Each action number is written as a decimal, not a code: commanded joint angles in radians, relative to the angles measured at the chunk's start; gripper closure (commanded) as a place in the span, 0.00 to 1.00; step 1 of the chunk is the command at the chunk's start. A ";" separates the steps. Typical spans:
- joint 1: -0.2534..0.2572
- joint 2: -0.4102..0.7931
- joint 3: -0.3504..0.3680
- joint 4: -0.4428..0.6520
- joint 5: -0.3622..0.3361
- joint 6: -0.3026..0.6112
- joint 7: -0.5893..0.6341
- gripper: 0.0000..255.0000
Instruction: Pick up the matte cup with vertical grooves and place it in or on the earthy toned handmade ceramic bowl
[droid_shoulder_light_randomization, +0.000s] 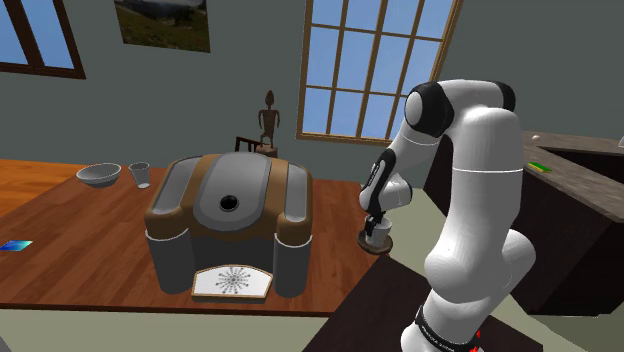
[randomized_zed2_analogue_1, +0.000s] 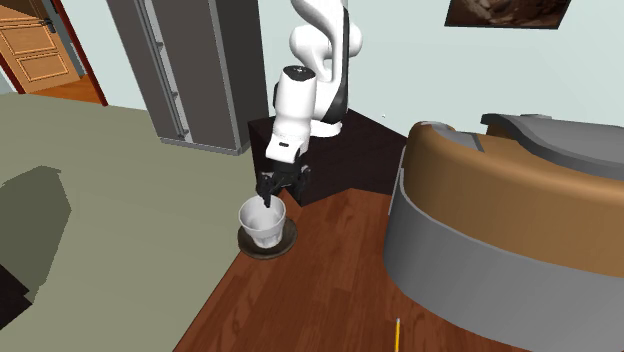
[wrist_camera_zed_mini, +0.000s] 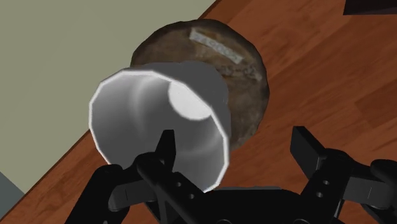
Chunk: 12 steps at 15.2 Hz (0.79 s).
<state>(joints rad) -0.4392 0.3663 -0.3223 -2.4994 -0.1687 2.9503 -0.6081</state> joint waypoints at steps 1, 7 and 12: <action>0.017 -0.042 -0.016 -0.012 -0.012 -0.030 0.008 0.00; 0.060 -0.158 -0.054 -0.037 -0.056 -0.121 0.038 0.00; 0.060 -0.158 -0.054 -0.037 -0.056 -0.121 0.038 0.00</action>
